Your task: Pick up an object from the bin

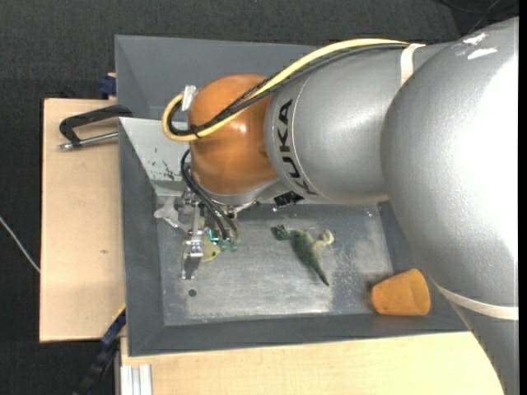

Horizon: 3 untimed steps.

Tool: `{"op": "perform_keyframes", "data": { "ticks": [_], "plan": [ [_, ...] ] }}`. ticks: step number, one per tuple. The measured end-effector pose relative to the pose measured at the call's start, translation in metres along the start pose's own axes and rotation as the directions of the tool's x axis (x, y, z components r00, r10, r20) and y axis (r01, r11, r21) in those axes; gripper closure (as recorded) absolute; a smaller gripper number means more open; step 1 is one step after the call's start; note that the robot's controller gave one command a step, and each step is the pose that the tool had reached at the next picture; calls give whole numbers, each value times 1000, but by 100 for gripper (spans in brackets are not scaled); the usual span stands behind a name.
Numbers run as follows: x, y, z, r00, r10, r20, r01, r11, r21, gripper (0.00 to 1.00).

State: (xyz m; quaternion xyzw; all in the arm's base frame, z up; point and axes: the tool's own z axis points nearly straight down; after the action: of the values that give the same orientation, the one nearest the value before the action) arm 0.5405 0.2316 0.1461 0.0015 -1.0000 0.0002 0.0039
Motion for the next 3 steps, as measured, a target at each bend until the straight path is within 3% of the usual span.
{"op": "perform_keyframes", "data": {
  "ticks": [1,3],
  "plan": [
    [-23,-26,74,996,84,18,-83,996,-9,0],
    [-28,-21,66,997,81,15,-81,997,-7,0]
  ]
}}
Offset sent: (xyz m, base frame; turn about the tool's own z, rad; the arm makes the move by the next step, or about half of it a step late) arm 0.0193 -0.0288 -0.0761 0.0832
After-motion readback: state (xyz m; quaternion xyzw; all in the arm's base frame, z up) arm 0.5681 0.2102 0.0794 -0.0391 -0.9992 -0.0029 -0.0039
